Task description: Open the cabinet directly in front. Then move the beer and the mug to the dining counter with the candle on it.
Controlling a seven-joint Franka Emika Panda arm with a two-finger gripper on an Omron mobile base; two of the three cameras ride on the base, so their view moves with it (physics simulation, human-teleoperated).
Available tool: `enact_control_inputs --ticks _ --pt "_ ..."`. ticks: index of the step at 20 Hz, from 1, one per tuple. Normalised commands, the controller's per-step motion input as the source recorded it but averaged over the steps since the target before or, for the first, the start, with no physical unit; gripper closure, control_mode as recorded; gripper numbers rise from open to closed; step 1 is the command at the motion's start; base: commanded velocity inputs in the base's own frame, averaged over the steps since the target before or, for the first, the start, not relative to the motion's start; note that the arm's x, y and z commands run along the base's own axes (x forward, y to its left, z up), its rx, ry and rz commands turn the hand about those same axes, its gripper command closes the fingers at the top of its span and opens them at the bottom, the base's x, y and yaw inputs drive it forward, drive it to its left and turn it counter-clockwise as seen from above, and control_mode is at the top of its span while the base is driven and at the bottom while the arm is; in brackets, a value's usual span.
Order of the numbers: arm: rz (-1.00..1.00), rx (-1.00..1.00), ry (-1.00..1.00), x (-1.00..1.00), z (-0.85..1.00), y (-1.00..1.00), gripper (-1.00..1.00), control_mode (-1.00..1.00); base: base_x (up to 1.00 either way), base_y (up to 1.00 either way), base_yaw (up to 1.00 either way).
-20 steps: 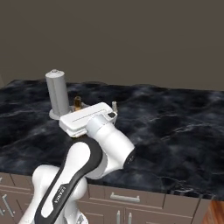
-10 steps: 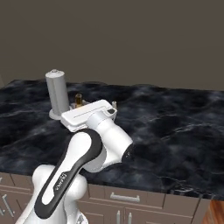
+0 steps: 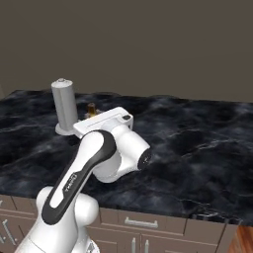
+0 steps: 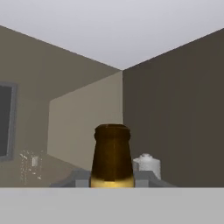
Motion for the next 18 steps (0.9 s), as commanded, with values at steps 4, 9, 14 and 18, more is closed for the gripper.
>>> enact_control_inputs --ticks 4,9,14,18 --pt "-0.04 -0.12 0.00 0.31 -0.18 0.00 1.00 -1.00 0.00 0.00 0.00" --pt "-0.02 -0.04 -0.01 0.25 -0.18 0.00 1.00 -1.00 0.00 0.00 0.00" --pt "-0.02 0.00 -0.01 0.23 -0.20 0.00 1.00 -1.00 0.00 0.00 0.00" --pt "-0.04 0.00 0.00 0.22 -0.18 0.00 1.00 -1.00 0.00 0.00 0.00"
